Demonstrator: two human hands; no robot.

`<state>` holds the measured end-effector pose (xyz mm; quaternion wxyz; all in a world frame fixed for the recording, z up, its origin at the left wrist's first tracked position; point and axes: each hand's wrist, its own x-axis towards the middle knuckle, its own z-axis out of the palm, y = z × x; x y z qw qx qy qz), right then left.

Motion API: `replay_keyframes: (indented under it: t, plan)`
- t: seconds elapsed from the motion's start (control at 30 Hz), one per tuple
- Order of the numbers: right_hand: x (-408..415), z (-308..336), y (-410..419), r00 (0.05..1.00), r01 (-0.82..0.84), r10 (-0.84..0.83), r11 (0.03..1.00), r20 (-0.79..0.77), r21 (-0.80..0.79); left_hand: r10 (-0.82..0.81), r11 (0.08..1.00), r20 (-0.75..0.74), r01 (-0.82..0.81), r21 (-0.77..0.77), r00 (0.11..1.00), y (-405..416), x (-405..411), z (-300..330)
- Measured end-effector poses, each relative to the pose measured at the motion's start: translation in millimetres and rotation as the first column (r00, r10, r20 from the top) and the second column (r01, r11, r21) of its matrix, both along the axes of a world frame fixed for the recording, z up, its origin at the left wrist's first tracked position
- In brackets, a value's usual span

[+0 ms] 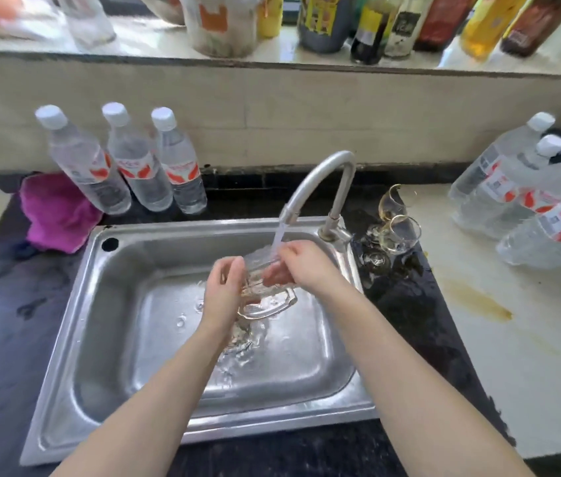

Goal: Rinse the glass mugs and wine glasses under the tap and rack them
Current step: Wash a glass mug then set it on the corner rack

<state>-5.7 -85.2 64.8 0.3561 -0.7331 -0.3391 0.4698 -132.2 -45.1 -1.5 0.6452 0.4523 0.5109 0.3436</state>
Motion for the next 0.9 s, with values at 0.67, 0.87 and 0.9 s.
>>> replay_keyframes:
  t: [0.67, 0.87, 0.9]
  plan:
    - [2.4, -8.0, 8.6, 0.91, -0.306, 0.278, 0.951, 0.307, 0.045, 0.059, 0.802, 0.104, 0.015, -0.597, 0.993, 37.0, 2.9, -4.4]
    - [-4.9, 0.8, 7.4, 0.866, -0.395, 0.355, 0.918, 0.352, 0.046, 0.056, 0.835, 0.192, 0.06, -0.548, 0.98, 41.7, 6.8, 0.1]
    - [-1.6, -2.1, 4.2, 0.804, -0.482, 0.445, 0.876, 0.395, -0.005, 0.022, 0.796, 0.237, 0.127, -0.592, 0.971, 47.7, 2.5, -0.7]
